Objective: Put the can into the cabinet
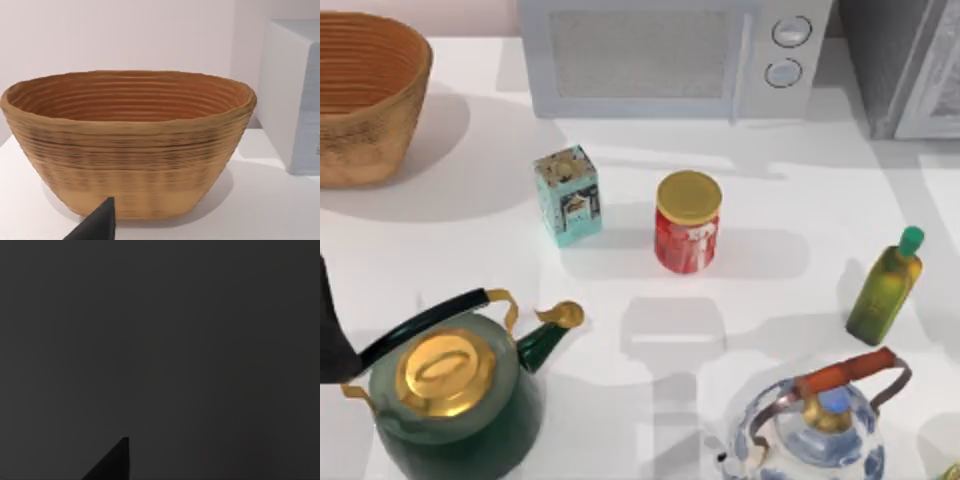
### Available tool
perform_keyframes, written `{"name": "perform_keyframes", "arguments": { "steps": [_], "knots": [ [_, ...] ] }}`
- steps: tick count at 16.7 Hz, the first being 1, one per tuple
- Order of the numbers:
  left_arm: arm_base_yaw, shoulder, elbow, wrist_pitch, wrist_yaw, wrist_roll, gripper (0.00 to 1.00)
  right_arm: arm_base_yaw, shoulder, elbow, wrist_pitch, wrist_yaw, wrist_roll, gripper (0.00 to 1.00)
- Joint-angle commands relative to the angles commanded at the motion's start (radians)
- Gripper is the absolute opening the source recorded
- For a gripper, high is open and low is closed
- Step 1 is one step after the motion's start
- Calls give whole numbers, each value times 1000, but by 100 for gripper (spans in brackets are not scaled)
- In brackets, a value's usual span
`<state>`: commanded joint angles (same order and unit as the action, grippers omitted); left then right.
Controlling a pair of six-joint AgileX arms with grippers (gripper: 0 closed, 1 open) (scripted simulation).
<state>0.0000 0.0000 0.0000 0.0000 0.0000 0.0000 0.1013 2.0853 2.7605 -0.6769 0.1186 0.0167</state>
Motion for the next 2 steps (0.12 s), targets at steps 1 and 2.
{"name": "perform_keyframes", "arguments": {
  "steps": [1, 2],
  "knots": [
    [0, 0, 0, 0, 0, 0, 100, 0, 0, 0, 0, 0, 0, 100],
    [0, 0, 0, 0, 0, 0, 100, 0, 0, 0, 0, 0, 0, 100]
  ]
}}
